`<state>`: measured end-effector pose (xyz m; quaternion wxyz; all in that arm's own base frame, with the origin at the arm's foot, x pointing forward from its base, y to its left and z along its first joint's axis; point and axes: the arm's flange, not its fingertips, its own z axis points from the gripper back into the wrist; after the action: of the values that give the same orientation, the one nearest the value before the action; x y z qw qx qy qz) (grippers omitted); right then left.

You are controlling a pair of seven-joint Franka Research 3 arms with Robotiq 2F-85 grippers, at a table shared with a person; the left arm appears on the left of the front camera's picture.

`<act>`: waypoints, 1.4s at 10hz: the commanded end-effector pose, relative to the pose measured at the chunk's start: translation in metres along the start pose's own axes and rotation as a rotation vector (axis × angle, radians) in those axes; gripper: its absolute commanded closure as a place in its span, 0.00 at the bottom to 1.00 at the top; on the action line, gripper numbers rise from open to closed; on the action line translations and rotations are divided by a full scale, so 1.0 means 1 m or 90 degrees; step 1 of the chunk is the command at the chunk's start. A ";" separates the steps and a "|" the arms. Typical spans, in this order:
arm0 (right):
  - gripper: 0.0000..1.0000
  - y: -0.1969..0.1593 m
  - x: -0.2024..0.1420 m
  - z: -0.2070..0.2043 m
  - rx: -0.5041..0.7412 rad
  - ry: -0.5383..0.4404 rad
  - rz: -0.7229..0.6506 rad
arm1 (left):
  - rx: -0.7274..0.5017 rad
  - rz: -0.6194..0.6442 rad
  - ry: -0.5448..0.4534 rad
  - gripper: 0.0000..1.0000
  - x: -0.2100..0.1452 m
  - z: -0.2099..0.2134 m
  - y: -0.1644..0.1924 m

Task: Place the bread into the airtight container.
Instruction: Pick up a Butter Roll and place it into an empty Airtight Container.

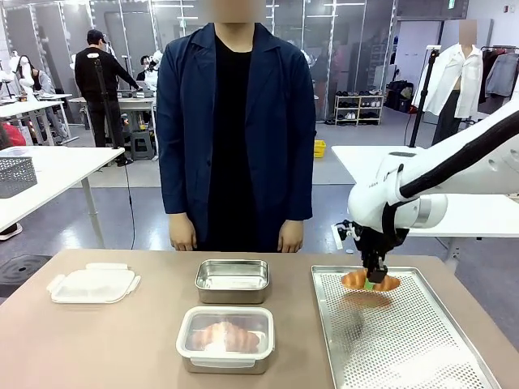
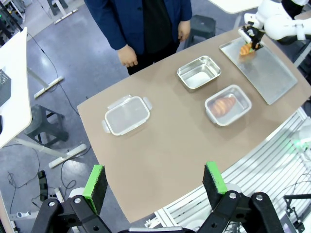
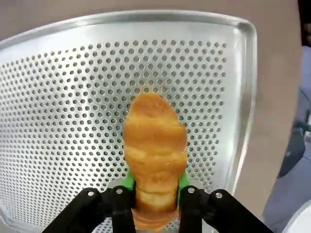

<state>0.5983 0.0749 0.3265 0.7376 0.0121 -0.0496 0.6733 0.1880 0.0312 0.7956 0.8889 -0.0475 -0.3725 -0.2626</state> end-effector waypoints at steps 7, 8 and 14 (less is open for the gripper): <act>0.73 0.026 0.243 0.101 -0.030 0.059 -0.035 | -0.001 -0.001 -0.002 0.00 0.002 0.002 0.001; 0.73 0.034 0.274 0.101 -0.024 0.058 -0.021 | -0.001 -0.001 -0.002 0.00 0.002 0.002 0.001; 0.73 0.034 0.365 0.053 -0.007 0.062 -0.035 | -0.001 -0.001 -0.002 0.00 0.002 0.002 0.001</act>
<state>0.5816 0.4251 0.4104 0.7438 -0.0086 -0.0233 0.6679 0.1879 0.0312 0.7956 0.8888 -0.0475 -0.3726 -0.2626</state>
